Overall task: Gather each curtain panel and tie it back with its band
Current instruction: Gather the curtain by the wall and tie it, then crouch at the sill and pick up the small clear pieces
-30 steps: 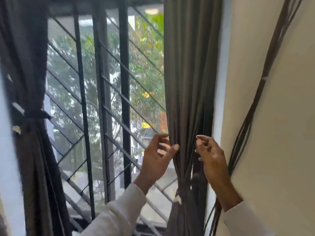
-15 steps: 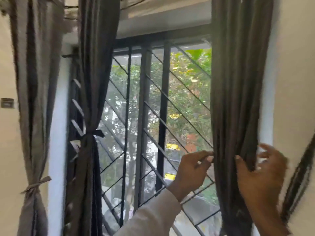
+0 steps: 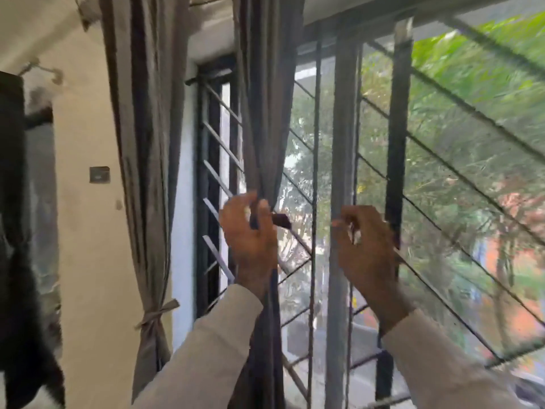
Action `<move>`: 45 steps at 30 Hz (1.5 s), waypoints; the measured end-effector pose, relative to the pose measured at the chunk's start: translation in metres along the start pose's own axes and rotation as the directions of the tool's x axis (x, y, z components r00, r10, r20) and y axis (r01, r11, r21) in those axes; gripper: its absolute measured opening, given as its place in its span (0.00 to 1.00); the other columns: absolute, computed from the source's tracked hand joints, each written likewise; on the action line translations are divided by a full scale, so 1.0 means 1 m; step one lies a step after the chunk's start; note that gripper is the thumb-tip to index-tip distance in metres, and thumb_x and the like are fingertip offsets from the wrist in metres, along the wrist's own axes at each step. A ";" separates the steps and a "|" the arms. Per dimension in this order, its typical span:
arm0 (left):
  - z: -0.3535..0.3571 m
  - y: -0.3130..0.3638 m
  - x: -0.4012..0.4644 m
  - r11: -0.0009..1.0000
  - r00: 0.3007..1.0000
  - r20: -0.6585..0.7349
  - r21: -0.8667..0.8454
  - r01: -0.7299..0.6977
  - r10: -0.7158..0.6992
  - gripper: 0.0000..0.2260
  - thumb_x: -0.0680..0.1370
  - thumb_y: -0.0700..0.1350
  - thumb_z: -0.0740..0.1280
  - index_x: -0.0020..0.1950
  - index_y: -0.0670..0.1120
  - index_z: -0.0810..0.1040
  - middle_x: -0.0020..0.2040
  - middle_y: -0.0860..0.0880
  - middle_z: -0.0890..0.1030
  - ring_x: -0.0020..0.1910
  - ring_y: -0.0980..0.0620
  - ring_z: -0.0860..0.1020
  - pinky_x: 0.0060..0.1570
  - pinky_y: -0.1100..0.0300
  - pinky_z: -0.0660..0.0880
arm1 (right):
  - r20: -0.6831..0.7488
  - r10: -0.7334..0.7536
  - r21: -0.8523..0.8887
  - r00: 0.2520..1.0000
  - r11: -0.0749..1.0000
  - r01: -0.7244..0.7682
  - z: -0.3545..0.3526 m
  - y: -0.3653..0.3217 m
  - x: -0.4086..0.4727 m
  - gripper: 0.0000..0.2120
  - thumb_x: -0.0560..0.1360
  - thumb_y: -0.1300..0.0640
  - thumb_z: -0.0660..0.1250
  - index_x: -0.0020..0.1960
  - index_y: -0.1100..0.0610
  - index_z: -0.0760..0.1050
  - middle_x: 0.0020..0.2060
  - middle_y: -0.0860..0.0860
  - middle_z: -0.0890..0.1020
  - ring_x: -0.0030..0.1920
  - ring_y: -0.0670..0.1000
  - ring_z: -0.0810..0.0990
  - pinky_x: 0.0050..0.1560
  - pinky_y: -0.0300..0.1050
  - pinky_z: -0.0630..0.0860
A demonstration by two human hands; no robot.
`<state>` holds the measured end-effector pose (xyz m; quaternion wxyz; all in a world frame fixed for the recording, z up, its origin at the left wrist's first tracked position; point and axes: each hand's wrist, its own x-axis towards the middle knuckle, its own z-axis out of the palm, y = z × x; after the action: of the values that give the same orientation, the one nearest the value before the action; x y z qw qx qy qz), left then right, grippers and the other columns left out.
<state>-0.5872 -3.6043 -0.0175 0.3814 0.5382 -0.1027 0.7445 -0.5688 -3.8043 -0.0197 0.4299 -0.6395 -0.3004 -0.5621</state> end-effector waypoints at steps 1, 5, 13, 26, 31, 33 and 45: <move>-0.006 -0.022 0.011 0.999 1.000 -0.013 0.041 0.016 -0.015 0.07 0.83 0.42 0.69 0.60 0.43 0.80 0.55 0.46 0.81 0.55 0.42 0.80 0.60 0.49 0.75 | 0.031 0.074 0.053 0.997 0.996 -0.076 0.031 -0.004 0.003 0.08 0.79 0.52 0.71 0.54 0.55 0.81 0.45 0.44 0.79 0.44 0.48 0.78 0.49 0.49 0.77; -0.008 -0.085 0.033 0.970 0.965 0.137 -0.073 0.233 -0.222 0.16 0.84 0.49 0.68 0.70 0.44 0.81 0.63 0.48 0.84 0.63 0.50 0.82 0.65 0.56 0.76 | 0.224 0.321 0.188 0.920 0.912 -0.365 0.118 -0.027 0.034 0.16 0.81 0.39 0.69 0.58 0.50 0.83 0.48 0.43 0.84 0.47 0.44 0.84 0.48 0.51 0.84; 0.029 -0.111 0.034 0.840 0.865 0.427 -0.339 0.424 -0.264 0.12 0.86 0.42 0.66 0.64 0.40 0.86 0.54 0.44 0.89 0.53 0.46 0.88 0.57 0.46 0.85 | 0.083 0.230 0.043 0.970 0.971 -0.234 0.154 -0.023 0.077 0.16 0.81 0.45 0.70 0.40 0.55 0.79 0.35 0.50 0.81 0.37 0.49 0.80 0.39 0.49 0.75; 0.144 -0.003 -0.015 0.854 0.851 0.502 -0.365 0.370 -0.154 0.08 0.80 0.37 0.67 0.49 0.45 0.86 0.36 0.55 0.81 0.35 0.61 0.76 0.38 0.55 0.75 | -0.201 0.183 -0.130 0.962 0.969 -0.212 0.015 0.015 0.094 0.18 0.78 0.48 0.74 0.35 0.56 0.75 0.30 0.53 0.76 0.32 0.50 0.73 0.34 0.46 0.63; 0.143 0.016 -0.016 0.834 0.842 0.524 -0.401 0.378 -0.130 0.10 0.80 0.38 0.65 0.51 0.45 0.87 0.39 0.54 0.84 0.38 0.61 0.80 0.41 0.58 0.78 | -0.192 0.177 -0.123 0.965 0.971 -0.203 -0.011 0.018 0.101 0.17 0.78 0.48 0.73 0.38 0.60 0.81 0.32 0.55 0.81 0.34 0.53 0.78 0.36 0.51 0.71; 0.132 0.002 -0.012 0.814 0.830 0.538 -0.409 0.412 -0.149 0.12 0.80 0.41 0.65 0.54 0.48 0.87 0.43 0.50 0.88 0.41 0.52 0.85 0.45 0.51 0.83 | -0.145 0.177 -0.147 0.974 0.969 -0.198 -0.005 0.013 0.101 0.21 0.79 0.50 0.74 0.33 0.58 0.74 0.27 0.51 0.74 0.29 0.46 0.71 0.34 0.49 0.68; 0.025 -0.063 0.012 0.905 0.812 0.543 -0.202 0.374 -0.214 0.09 0.83 0.44 0.69 0.60 0.54 0.87 0.46 0.46 0.89 0.44 0.43 0.88 0.47 0.40 0.85 | -0.093 0.194 -0.058 0.977 0.978 -0.200 0.074 -0.028 0.062 0.15 0.75 0.45 0.76 0.55 0.54 0.83 0.44 0.46 0.79 0.45 0.44 0.79 0.52 0.44 0.76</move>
<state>-0.5278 -3.5698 -0.0132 0.5295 0.6602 -0.2257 0.4825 -0.5470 -3.7322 0.0471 0.4745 -0.6551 -0.1977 -0.5537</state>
